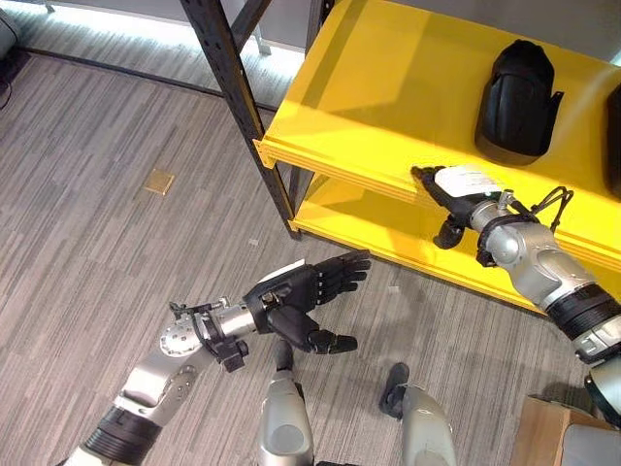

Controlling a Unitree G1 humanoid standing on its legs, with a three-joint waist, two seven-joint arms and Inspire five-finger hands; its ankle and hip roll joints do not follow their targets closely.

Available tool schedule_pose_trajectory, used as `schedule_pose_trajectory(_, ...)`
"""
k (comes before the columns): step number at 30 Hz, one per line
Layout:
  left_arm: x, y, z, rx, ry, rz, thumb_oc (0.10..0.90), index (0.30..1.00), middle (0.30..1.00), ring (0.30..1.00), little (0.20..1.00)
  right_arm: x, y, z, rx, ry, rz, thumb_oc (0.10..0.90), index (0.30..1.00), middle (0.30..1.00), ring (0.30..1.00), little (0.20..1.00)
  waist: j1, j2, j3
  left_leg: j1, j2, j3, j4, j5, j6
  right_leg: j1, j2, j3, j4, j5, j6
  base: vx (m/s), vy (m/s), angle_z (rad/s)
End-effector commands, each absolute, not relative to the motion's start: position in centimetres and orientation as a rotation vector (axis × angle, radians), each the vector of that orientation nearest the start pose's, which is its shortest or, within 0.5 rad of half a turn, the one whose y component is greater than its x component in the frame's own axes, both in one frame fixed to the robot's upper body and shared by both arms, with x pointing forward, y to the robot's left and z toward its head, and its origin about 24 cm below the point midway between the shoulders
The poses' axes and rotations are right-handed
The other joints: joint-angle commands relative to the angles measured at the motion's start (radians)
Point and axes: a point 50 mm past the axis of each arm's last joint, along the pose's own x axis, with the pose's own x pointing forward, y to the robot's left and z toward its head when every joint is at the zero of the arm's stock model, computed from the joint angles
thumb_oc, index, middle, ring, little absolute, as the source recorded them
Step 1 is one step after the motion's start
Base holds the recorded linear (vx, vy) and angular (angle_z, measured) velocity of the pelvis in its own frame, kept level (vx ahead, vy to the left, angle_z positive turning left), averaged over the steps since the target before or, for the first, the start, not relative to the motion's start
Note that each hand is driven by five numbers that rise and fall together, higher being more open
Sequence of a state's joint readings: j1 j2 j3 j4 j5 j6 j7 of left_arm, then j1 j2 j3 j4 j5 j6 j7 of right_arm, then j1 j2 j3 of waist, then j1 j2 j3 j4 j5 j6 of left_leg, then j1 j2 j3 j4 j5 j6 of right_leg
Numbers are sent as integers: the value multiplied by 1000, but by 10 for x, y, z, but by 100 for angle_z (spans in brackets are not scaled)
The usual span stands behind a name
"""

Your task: Move parts from the plastic box to the shelf.

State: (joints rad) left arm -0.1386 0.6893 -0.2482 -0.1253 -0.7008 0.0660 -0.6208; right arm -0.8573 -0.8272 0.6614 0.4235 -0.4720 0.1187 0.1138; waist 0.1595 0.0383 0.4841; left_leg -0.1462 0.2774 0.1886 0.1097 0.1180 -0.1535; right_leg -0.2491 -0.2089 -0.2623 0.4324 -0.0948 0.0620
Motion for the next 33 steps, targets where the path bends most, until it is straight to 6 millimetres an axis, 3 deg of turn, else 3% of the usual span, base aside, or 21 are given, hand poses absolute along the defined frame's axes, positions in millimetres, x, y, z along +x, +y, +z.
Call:
schedule_pose_trajectory(1, 244, 154, 139, -31, -253, -1002, 900, 1000, 1000, 1000, 1000, 372, -202, 204, -1635, -181, 153, 900, 1000, 1000, 1000, 1000, -2, -17, -54, -4, 19, -43, 6, 12, 15, 56, 7, 27, 38, -60, 13, 0, 0, 0)
schedule_pose_trajectory(6, 239, 152, 136, -23, -246, -1064, 900, 1000, 1000, 1000, 1000, 371, -200, 201, -1650, -172, 180, 900, 1000, 1000, 1000, 1000, -2, -26, -62, 10, 27, -38, 2, 14, 12, 72, 13, 25, 30, -59, 9, 0, 0, 0)
schedule_pose_trajectory(10, 236, 150, 136, -46, -264, -1071, 900, 1000, 1000, 1000, 1000, 366, -187, 196, -1567, -190, 336, 900, 1000, 1000, 1000, 1000, -5, -29, -75, 28, 27, -34, -9, 17, 12, 93, 16, 24, 13, -61, 7, 15, 96, -4)
schedule_pose_trajectory(14, 234, 151, 132, -107, -289, -1034, 900, 1000, 1000, 1000, 1000, 345, -166, 202, -1356, -303, 500, 900, 1000, 1000, 1000, 1000, -29, -38, -111, 71, 24, -29, -23, 18, 14, 140, 16, 26, -20, -61, 2, 51, 243, -4)
schedule_pose_trajectory(19, 228, 149, 122, -143, -255, -1039, 900, 1000, 1000, 1000, 1000, 319, -163, 196, -1301, -314, 679, 900, 1000, 1000, 1000, 1000, -41, -57, -149, 98, 12, -25, -10, -3, 22, 185, 3, 24, -54, -47, 7, 75, 253, -3)
schedule_pose_trajectory(24, 224, 153, 111, -159, -252, -979, 900, 1000, 1000, 1000, 1000, 308, -156, 208, -1150, -354, 741, 900, 1000, 1000, 1000, 1000, -40, -78, -188, 126, -7, 5, 12, -35, 32, 243, -38, 12, -133, 1, 35, 12, 389, -5)
schedule_pose_trajectory(27, 221, 154, 108, -140, -268, -1004, 900, 1000, 1000, 1000, 1000, 302, -163, 205, -900, -371, 686, 900, 1000, 1000, 1000, 1000, -44, -97, -203, 136, -30, 32, 25, -61, 50, 286, -82, -7, -201, 54, 79, -58, 361, -9)
schedule_pose_trajectory(30, 217, 154, 106, -78, -251, -1051, 900, 1000, 1000, 1000, 1000, 293, -166, 187, -712, -337, 681, 900, 1000, 1000, 1000, 1000, -63, -118, -207, 149, -48, 52, 20, -75, 66, 305, -108, 3, -279, 138, 109, -64, 254, -7)
schedule_pose_trajectory(32, 216, 154, 104, -78, -239, -1051, 900, 1000, 1000, 1000, 1000, 277, -169, 160, -632, -282, 691, 900, 1000, 1000, 1000, 1000, -80, -135, -212, 170, -60, 88, -2, -84, 83, 293, -140, 10, -348, 253, 135, -121, 187, -25)
schedule_pose_trajectory(33, 214, 155, 106, -107, -235, -1030, 900, 1000, 1000, 1000, 1000, 266, -165, 137, -585, -238, 717, 900, 1000, 1000, 1000, 1000, -90, -153, -203, 205, -55, 151, -15, -111, 90, 254, -175, -25, -334, 350, 163, -157, 119, -41)
